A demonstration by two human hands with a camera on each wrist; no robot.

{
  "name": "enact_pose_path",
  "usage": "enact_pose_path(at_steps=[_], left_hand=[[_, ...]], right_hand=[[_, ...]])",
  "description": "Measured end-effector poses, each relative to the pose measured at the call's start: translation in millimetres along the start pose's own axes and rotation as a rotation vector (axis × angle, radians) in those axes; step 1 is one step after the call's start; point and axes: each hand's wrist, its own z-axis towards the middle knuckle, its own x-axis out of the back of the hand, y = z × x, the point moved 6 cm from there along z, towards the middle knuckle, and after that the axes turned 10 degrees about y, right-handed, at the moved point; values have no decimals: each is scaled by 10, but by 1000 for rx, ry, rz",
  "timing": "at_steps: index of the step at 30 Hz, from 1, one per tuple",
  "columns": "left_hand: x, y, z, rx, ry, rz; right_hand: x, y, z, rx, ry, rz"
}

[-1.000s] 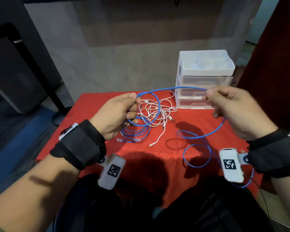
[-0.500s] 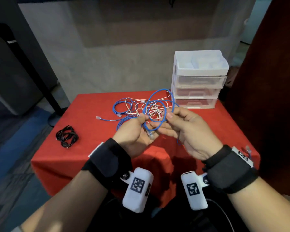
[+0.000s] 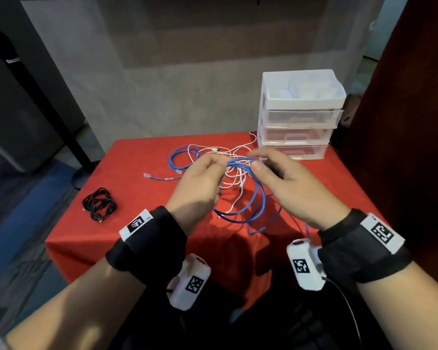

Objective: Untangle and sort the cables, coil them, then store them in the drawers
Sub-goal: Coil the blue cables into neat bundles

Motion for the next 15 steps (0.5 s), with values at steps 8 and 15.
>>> enact_pose_path(at_steps=[8, 15], left_hand=[[14, 6, -72, -154, -296, 279], [-12, 2, -91, -95, -326, 198]], right_hand=[[220, -136, 170, 25, 46, -13], [396, -189, 291, 8, 222, 53]])
